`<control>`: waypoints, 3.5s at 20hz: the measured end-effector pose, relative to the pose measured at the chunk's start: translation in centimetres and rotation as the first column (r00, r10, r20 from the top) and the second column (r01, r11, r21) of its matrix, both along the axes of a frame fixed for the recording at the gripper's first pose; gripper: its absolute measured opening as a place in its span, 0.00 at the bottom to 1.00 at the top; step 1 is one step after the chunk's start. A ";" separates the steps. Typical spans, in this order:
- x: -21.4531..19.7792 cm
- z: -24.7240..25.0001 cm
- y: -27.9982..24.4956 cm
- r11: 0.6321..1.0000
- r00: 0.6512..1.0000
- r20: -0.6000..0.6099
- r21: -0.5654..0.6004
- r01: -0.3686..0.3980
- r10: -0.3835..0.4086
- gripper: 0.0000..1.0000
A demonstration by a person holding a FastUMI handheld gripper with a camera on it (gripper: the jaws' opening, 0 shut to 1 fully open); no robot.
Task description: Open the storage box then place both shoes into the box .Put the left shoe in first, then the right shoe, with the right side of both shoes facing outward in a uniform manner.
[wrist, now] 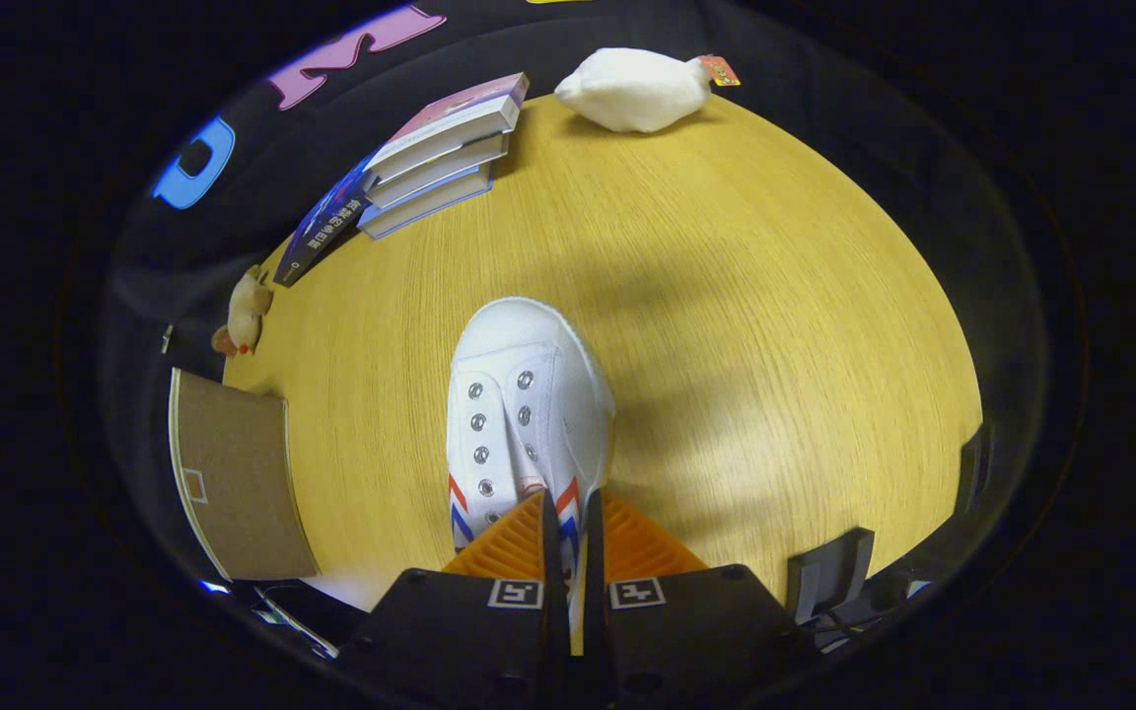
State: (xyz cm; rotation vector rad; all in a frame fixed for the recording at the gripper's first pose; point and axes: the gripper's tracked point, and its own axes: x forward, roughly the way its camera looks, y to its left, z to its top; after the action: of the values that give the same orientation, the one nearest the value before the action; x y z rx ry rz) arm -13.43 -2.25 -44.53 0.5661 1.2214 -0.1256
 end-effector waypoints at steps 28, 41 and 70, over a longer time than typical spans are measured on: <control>7.4 24.1 30.9 0.969 0.968 0.223 0.189 -0.159 0.115 0.09; 7.8 18.3 35.6 0.973 0.974 0.082 0.077 -0.219 0.212 0.09; 14.5 33.1 19.7 0.993 0.729 0.679 -0.116 -0.014 0.090 0.98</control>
State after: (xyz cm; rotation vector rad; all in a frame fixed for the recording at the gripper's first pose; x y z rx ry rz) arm 1.11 17.47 -11.47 0.4249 0.4939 0.0712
